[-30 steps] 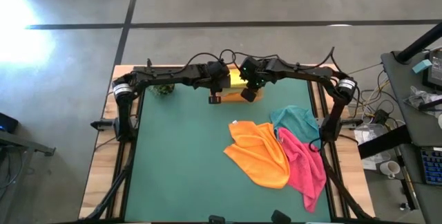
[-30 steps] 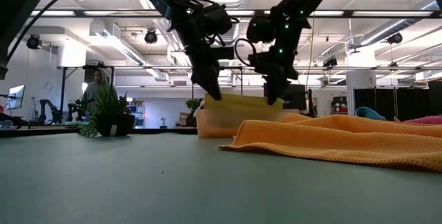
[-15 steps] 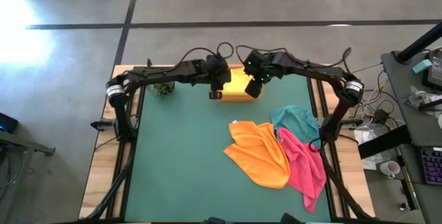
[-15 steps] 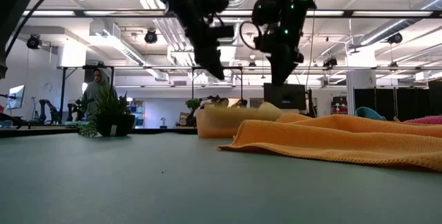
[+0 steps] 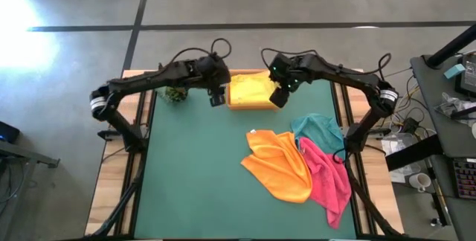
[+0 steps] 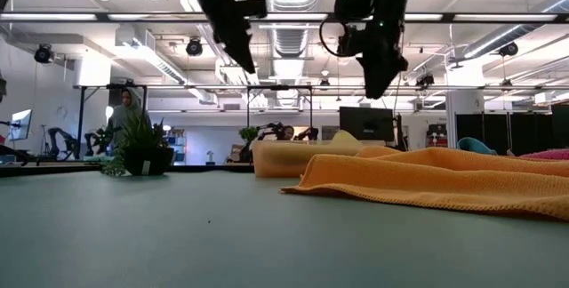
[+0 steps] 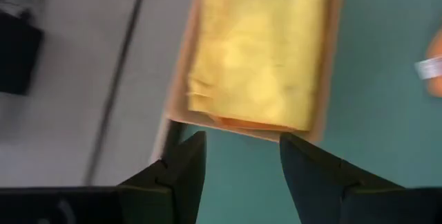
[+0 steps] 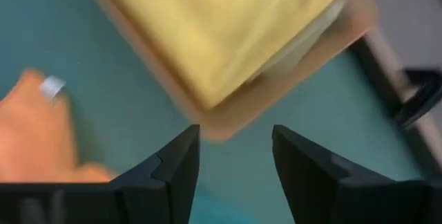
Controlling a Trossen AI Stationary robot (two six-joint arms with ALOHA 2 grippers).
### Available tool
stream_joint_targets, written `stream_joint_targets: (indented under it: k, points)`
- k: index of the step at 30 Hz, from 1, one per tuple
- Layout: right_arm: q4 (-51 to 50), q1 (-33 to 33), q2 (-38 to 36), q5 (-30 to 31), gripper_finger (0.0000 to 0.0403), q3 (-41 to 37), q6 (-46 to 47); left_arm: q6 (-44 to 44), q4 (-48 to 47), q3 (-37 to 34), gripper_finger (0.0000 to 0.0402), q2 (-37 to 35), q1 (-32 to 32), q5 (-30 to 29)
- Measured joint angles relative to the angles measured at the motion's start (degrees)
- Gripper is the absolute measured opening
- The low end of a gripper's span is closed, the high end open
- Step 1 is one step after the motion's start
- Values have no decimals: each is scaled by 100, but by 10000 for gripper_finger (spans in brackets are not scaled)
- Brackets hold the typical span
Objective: Fold microfiber towels
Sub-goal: Fold the orange towel
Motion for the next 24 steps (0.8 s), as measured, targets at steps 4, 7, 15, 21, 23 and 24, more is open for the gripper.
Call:
stream_joint_targets:
  k: [4, 7, 15, 21, 23, 24]
  points:
    - [-407, 254, -96, -407, 162, -42, 276, -325, 176, -655, 169, -429, -121, 428]
    - [-430, 599, -245, -467, 157, -149, 568, -376, 522, -1199, 169, -691, -270, 438]
    - [-282, 1837, -492, -428, 148, -530, 1833, -632, 1693, -2242, 169, -1018, -833, 892]
    - [305, 2792, -484, -423, 150, -999, 2772, -630, 2442, -2621, 169, -843, -1301, 931]
    - [439, 3114, -478, -420, 147, -1160, 3112, -629, 2688, -2703, 169, -781, -1450, 935]
    - [515, 3277, -469, -421, 146, -1241, 3289, -629, 2750, -2727, 169, -739, -1521, 939]
